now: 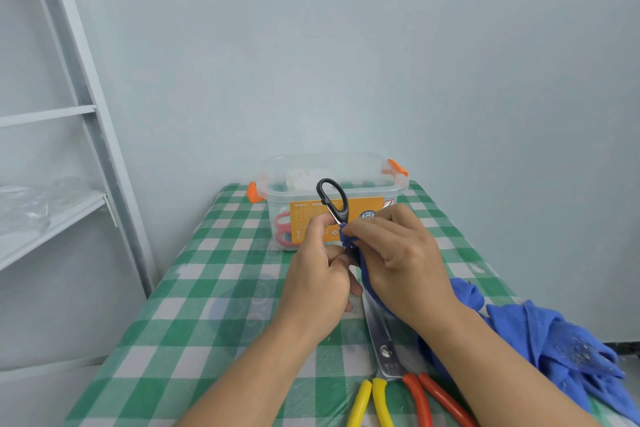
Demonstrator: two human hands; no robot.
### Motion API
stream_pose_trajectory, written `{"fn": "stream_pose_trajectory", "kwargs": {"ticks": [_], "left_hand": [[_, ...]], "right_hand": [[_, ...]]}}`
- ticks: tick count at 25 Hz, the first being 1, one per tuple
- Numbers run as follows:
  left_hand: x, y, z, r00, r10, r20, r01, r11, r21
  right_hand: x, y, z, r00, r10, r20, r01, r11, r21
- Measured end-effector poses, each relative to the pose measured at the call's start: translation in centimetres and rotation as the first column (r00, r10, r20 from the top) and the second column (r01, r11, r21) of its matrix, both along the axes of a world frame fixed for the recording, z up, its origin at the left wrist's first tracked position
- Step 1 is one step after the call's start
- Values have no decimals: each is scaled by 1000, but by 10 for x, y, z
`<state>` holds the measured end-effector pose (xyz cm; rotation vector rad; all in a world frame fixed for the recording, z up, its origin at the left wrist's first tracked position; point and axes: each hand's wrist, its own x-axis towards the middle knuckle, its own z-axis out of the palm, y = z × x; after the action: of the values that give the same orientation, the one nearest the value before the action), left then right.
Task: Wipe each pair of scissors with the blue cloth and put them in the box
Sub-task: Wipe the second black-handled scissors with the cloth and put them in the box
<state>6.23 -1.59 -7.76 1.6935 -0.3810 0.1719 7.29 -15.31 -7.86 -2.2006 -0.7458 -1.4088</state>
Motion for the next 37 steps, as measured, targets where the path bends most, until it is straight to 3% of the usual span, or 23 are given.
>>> {"fn": "stream_pose_trajectory", "kwargs": {"ticks": [4,8,13,17,18,20,22,26,28,30,37], "left_hand": [[1,2,1,1000,19,13,-20,1000,14],[2,4,-2,1000,23,9,-24,999,24],[1,2,0,1000,-3,12,3,1000,17],[2,4,-3,1000,8,-6,-8,1000,24],[2,3,-4,1000,3,-19,-3,1000,24],[4,3,-5,999,-3,-50,3,1000,-9],[8,5,-5,998,4,-65,-8,999,-52],[8,14,0,998,26,-61,-32,995,-92],[5,15,2,999,16,-34,-20,994,-105],[5,15,2,1000,25,-11,-26,994,-108],[-2,16,5,991,59,121,-42,990,-137]], "right_hand": [[-1,1,4,1000,7,-4,-7,997,-80],[-3,0,1,992,50,-112,-51,999,-8],[1,2,-1,999,22,-46,-19,998,60],[-4,-2,2,993,39,-115,-44,998,-37],[-6,-1,1,984,66,-168,-66,998,6],[-11,0,1,945,180,-274,-108,960,258],[-15,-1,5,935,232,-269,-68,861,504],[-11,-16,15,906,339,-253,10,580,815],[-8,-25,17,902,350,-253,55,487,871],[-6,-29,16,899,342,-274,94,459,883],[-7,-26,15,861,405,-307,67,509,858]]}}
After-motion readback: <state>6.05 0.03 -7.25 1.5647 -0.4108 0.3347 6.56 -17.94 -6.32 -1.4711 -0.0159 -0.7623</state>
